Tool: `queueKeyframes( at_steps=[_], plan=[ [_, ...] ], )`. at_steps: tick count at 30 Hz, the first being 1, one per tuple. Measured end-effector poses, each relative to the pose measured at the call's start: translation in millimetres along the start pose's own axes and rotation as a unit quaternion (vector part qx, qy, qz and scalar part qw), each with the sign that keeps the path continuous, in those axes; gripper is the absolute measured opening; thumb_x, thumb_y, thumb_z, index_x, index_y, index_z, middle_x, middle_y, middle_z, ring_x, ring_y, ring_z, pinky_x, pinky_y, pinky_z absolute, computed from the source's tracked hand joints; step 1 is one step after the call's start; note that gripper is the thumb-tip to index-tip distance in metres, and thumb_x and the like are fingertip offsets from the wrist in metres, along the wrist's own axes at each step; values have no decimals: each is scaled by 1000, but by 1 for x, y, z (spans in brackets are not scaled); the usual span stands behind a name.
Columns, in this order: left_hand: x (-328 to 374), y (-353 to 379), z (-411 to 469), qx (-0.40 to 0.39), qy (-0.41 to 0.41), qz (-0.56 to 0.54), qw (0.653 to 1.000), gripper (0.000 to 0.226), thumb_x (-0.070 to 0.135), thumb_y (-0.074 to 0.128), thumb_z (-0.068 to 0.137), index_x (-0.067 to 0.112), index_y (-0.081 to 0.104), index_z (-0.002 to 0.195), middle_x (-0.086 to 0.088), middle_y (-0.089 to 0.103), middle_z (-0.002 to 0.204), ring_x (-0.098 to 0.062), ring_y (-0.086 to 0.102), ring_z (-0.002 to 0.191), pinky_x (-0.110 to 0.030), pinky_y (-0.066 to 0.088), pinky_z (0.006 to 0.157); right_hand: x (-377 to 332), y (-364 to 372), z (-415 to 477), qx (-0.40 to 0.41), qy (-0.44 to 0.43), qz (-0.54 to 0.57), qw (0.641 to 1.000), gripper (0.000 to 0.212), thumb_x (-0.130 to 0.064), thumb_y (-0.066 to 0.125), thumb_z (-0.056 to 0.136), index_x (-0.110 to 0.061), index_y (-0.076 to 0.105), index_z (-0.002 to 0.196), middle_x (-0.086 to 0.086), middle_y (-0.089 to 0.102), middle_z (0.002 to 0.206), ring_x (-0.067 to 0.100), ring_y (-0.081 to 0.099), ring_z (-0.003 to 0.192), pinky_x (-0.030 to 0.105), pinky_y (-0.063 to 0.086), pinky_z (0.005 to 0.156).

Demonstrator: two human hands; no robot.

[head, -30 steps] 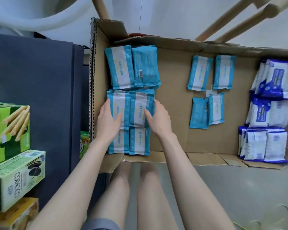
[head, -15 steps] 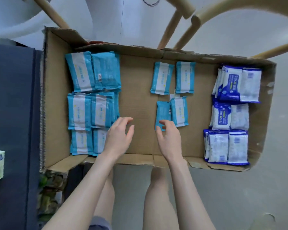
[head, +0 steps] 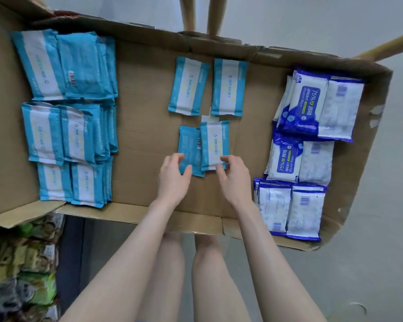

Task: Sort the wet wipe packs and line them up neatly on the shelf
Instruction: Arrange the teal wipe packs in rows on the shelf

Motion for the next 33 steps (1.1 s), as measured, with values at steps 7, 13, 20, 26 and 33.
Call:
queueKeyframes(
  at_steps=[7,13,20,26,33],
  plan=[
    [-8,14,45,59,-76,-20,995,52,33,70,83,9,46,121,-9,47,123,-26,47,114,-39,40,98,4,7,48,31,39,16,999,65,-31,66,87,-6,35,139,11,40,136,25,38,123,31,32,101],
    [-12,22,58,13,-94,-50,994,27,27,70,84,9,55,96,-8,53,99,-23,55,89,-27,39,72,14,9,66,15,93,122,988,43,-27,76,77,-11,54,111,8,54,114,23,54,104,38,45,92],
    [44,-21,72,55,12,-212,976,13,17,62,91,15,56,102,15,64,94,9,60,83,-13,50,71,-12,-42,88,85,52,246,964,23,-20,73,82,-16,57,98,3,52,110,10,57,87,20,50,78],
    [77,-36,133,122,33,-4,992,28,40,58,90,17,54,104,-1,42,121,-19,39,116,-41,37,102,-41,-62,143,120,27,124,985,33,-28,68,85,-9,54,108,4,36,130,17,40,121,19,33,98],
    [70,-34,138,102,-3,-153,983,52,31,72,81,20,36,118,-1,52,120,-18,55,108,-36,52,87,-34,-54,143,116,78,242,960,52,-20,75,78,-19,35,111,-2,55,108,9,58,88,25,50,78]
  ],
)
Point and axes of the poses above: each hand's wrist, its own z-axis towards the middle knuckle, its own y-axis out of the palm, x = y × z, the point moved 9 cm from there along z, towards the middle knuckle
